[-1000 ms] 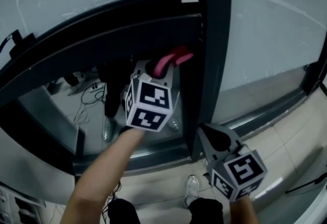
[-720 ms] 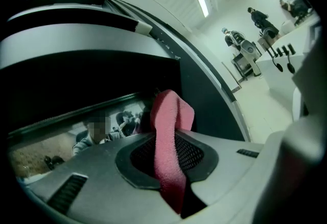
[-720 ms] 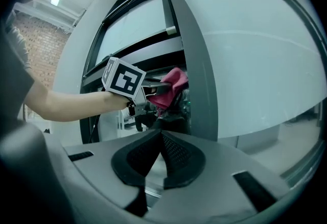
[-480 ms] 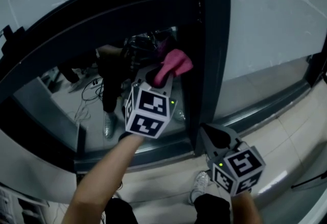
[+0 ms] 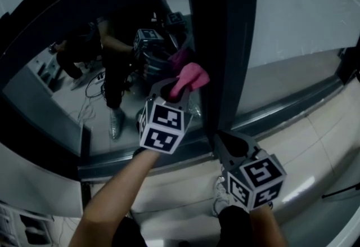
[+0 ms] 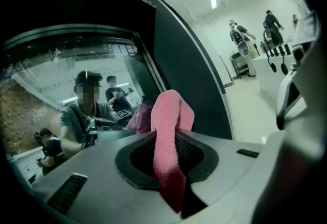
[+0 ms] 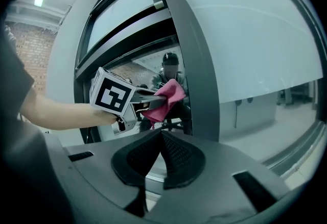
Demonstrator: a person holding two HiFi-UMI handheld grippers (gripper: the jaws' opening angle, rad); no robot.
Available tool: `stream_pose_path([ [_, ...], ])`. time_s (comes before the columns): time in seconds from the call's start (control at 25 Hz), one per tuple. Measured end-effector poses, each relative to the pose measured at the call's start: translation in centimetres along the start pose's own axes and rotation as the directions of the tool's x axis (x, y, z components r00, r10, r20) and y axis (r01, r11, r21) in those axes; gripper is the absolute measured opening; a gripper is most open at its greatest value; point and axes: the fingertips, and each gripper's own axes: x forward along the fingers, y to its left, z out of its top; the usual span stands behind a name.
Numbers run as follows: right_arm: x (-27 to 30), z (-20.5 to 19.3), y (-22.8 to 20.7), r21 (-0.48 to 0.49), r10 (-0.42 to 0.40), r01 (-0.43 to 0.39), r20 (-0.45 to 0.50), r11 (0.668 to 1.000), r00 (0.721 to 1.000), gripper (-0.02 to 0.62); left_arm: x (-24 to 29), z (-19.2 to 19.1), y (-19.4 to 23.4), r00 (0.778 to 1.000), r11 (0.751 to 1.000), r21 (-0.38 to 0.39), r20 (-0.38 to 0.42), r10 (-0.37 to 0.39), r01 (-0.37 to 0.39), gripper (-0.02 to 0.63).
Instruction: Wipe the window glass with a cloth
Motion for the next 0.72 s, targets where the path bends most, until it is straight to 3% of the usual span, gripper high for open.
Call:
stream_pose_path([
  [0.4, 1.2, -6.8, 0.3, 0.032, -0.024, 0.028, -0.117, 0.999, 0.993, -0.003, 1.1, -6.5, -3.1, 0.997, 0.997, -0.07, -0.066, -0.035, 0.03, 0.06],
  [0.72, 2.6, -11.6, -0.5, 0.122, -0.018, 0.039, -0.168, 0.992, 0.986, -0.002, 2.8, -9.7, -5.9, 0.994, 0.996, -0.062, -0.076, -0.074, 0.07, 0.06],
])
